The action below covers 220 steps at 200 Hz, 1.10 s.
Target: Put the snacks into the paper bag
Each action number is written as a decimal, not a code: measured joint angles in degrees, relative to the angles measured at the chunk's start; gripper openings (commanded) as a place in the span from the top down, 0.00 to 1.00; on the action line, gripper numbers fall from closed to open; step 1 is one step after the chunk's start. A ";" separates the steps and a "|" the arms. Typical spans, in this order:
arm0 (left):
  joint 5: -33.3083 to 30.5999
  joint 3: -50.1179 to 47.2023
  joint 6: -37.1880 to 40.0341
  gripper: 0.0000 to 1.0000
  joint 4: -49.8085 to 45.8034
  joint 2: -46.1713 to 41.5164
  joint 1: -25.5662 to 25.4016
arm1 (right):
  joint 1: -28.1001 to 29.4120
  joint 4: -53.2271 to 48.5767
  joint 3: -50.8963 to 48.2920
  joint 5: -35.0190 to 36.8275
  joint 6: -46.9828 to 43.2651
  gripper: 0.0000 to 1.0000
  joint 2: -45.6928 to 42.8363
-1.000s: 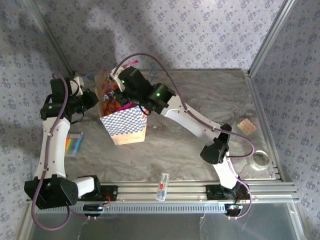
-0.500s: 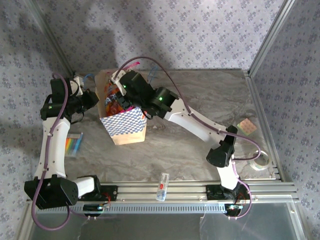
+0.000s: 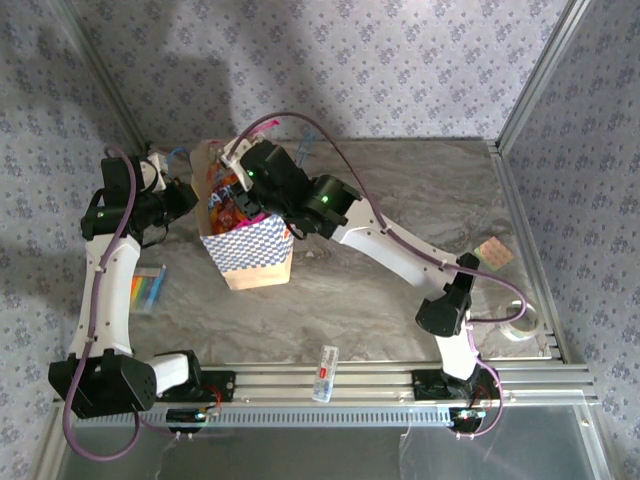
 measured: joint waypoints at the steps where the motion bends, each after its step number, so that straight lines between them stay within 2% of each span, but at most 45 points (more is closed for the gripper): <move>1: 0.00 0.00 0.00 0.89 0.00 0.00 0.00 | 0.00 0.00 0.07 0.00 0.00 1.00 0.04; 52: 0.00 0.00 0.00 0.89 -0.02 0.00 0.00 | -1.16 -0.68 4.59 -2.49 0.50 1.00 4.26; 140: 0.00 0.00 0.00 0.89 -0.04 0.00 0.00 | -2.08 -3.74 4.66 -5.92 2.34 1.00 5.84; 220: 0.00 0.00 0.00 0.89 -0.04 0.00 0.00 | -5.14 -3.69 4.74 -11.58 6.73 1.00 8.39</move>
